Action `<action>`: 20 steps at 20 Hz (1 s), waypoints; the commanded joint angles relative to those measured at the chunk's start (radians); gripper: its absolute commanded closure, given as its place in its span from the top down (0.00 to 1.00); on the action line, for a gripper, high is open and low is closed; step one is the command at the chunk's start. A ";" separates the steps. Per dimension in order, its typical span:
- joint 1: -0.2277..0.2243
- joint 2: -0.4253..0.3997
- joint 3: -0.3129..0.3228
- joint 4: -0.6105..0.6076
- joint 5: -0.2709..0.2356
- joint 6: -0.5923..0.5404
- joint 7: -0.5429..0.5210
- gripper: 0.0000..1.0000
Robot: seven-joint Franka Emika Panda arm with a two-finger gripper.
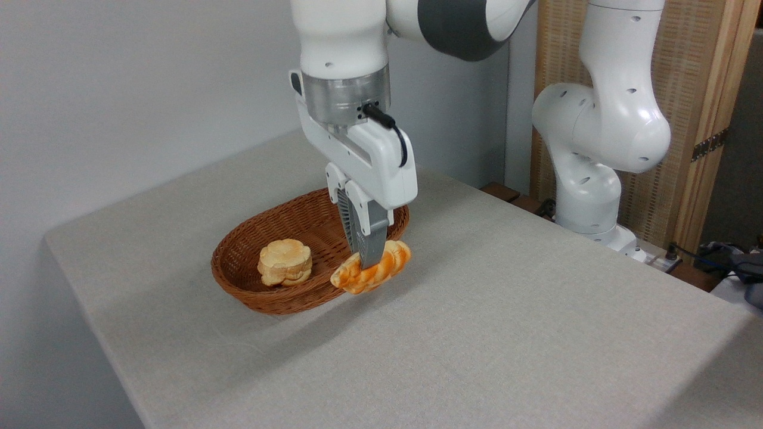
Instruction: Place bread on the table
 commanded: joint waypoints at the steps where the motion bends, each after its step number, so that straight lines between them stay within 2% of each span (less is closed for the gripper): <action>1: -0.015 0.007 0.002 0.007 0.001 -0.004 0.018 1.00; 9: -0.018 0.006 -0.004 0.011 -0.001 0.050 0.013 1.00; 12: -0.018 -0.005 -0.033 0.014 -0.004 0.053 -0.002 1.00; 14: -0.018 -0.007 -0.079 0.021 -0.007 0.052 -0.053 1.00; 16: -0.018 -0.004 -0.133 0.037 -0.002 0.052 -0.151 1.00; 20: -0.018 -0.004 -0.174 0.059 -0.002 0.052 -0.240 1.00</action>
